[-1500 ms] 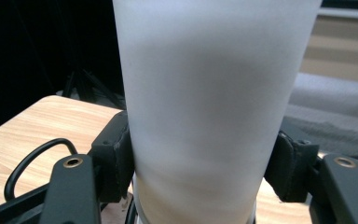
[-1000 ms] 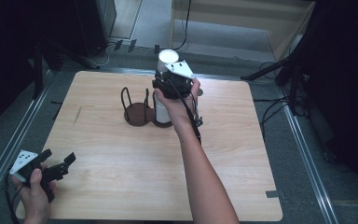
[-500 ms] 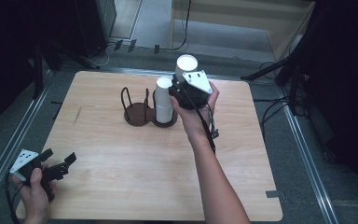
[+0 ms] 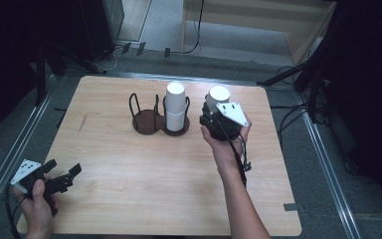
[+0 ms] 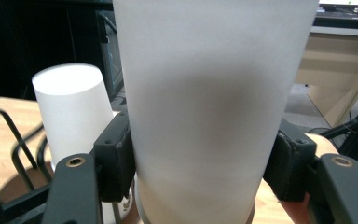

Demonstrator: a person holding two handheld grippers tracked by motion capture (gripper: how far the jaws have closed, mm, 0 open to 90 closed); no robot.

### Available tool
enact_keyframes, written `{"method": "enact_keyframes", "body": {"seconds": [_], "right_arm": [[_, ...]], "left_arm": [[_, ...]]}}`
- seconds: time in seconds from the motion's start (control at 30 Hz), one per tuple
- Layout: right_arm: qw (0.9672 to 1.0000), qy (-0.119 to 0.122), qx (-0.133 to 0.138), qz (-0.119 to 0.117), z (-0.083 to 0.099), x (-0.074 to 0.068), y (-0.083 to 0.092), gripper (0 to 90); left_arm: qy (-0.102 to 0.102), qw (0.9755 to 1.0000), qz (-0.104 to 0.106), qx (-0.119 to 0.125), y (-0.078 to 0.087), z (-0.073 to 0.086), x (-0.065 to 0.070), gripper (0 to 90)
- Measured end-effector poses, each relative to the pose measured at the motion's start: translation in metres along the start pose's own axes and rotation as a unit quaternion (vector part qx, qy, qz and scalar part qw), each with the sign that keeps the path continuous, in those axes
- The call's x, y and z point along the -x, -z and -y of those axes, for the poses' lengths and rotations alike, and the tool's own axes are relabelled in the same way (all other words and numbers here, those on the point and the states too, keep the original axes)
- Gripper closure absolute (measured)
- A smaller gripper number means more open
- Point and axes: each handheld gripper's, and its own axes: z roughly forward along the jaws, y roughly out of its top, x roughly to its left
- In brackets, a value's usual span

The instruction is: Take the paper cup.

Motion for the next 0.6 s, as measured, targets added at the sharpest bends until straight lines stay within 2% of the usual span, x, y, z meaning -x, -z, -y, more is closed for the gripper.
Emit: {"method": "enact_keyframes", "body": {"seconds": [0.1, 0.13, 0.17, 0.23, 0.33, 0.5, 0.6], "right_arm": [[0.9999, -0.011, -0.008, 0.007, 0.018, 0.010, 0.007, 35.5], [0.9999, -0.011, -0.008, 0.007, 0.018, 0.010, 0.007, 35.5], [0.9997, -0.023, -0.009, 0.009, 0.027, 0.015, 0.011, 35.7], [0.9996, -0.025, -0.009, 0.011, 0.030, 0.016, 0.012, 35.7], [0.9990, -0.040, -0.017, 0.012, 0.048, 0.026, 0.018, 35.8], [0.9986, -0.043, -0.027, 0.012, 0.066, 0.037, 0.028, 35.9], [0.9987, -0.041, -0.028, 0.013, 0.070, 0.040, 0.031, 35.9]], "left_arm": [[0.000, 1.0000, -0.005, 0.002, 0.000, 0.000, 0.001, 0.0], [0.000, 1.0000, -0.005, 0.002, 0.000, 0.000, 0.001, 0.0], [-0.001, 1.0000, -0.006, 0.002, 0.001, 0.000, 0.001, 0.0], [-0.001, 1.0000, -0.006, 0.002, 0.001, 0.000, 0.001, 0.0], [-0.002, 1.0000, -0.006, 0.002, 0.001, 0.000, 0.001, 0.0], [-0.008, 0.9999, -0.007, -0.003, 0.001, 0.001, 0.002, 0.0], [-0.015, 0.9998, -0.008, -0.006, 0.000, 0.001, 0.004, 0.0]]}}
